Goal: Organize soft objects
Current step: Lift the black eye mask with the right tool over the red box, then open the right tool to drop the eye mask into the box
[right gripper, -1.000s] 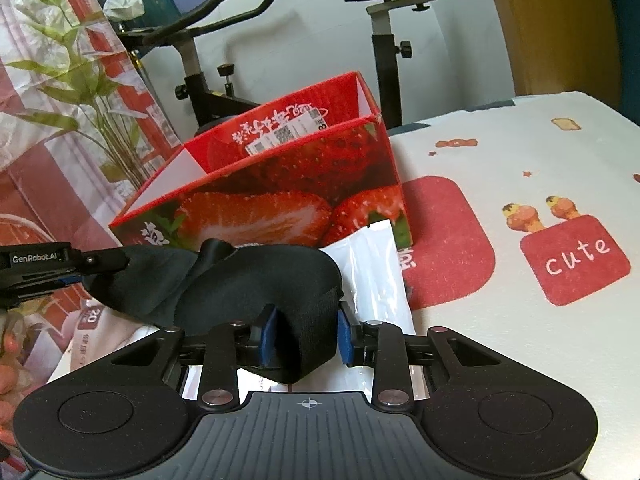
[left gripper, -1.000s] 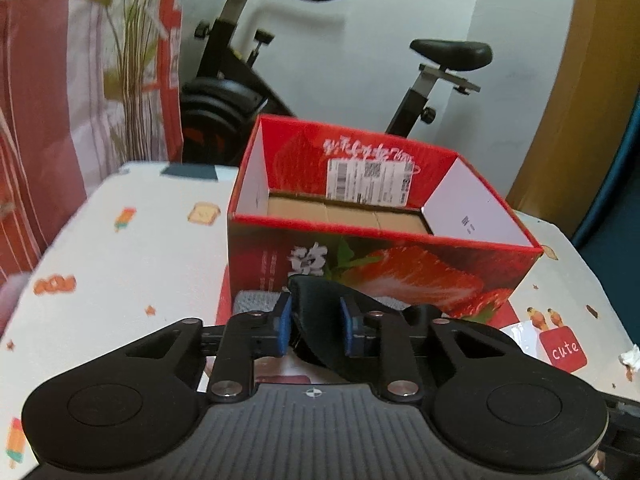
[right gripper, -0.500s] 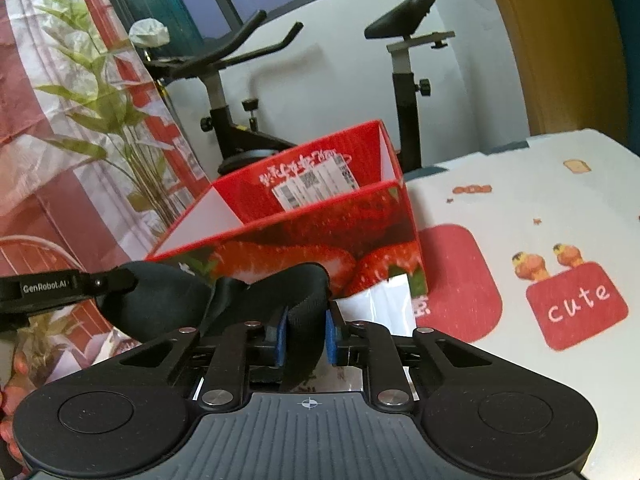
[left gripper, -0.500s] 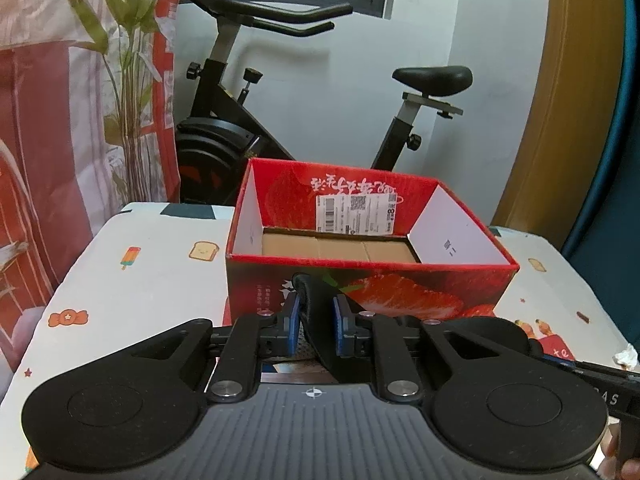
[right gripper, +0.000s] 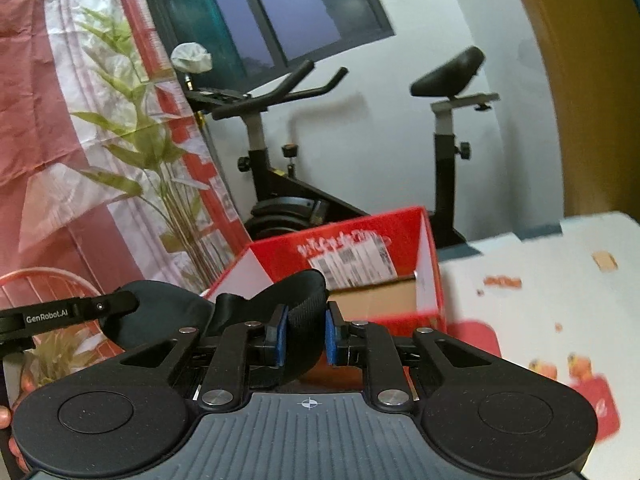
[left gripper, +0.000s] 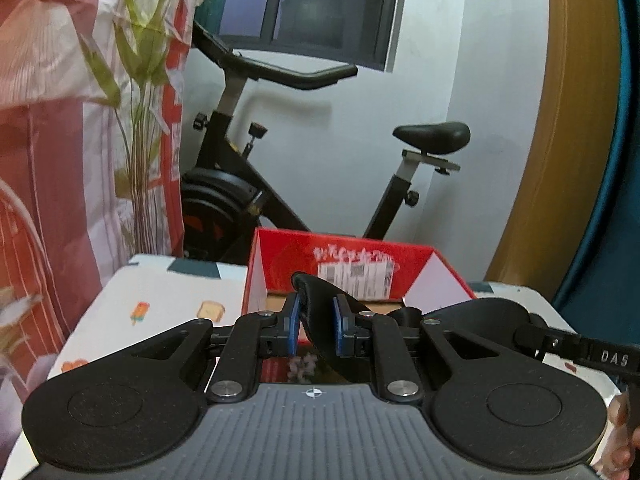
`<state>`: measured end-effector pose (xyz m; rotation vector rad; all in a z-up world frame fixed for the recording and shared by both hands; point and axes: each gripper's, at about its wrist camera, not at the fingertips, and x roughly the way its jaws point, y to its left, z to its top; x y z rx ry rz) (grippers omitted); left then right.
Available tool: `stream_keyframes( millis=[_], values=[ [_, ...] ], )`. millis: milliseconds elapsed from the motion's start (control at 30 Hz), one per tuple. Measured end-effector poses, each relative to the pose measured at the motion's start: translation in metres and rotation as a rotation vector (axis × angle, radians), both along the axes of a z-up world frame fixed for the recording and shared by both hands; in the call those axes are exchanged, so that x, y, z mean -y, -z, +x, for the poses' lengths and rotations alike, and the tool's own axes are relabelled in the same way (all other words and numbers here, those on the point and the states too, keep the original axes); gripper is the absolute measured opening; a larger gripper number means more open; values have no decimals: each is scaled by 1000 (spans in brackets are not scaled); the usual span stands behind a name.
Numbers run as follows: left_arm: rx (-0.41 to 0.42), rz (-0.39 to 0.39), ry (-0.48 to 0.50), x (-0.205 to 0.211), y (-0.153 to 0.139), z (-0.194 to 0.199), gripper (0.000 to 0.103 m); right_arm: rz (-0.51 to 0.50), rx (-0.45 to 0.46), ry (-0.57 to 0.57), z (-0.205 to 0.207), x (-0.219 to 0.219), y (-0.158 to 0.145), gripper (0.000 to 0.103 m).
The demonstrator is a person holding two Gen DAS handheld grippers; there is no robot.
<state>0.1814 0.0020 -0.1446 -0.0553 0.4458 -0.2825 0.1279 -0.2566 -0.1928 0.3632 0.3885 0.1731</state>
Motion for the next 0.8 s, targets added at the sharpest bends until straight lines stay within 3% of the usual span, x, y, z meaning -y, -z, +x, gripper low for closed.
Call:
stream_keyframes(
  millis=[167,333,600,800],
  values=[
    [39,16,-8,9,-10,19,18,-76,17,-23,36,-3,-25,17],
    [47,47,-33,26,-8,58,18,-182,-10,-26,91,-5,-29,17],
    [-60,147,20,54,27,108,18,-201,-203,0,159,-1,19,17],
    [-176,139,37,51,56,124,18,-240,-305,16,176,-8,48,17]
  ],
)
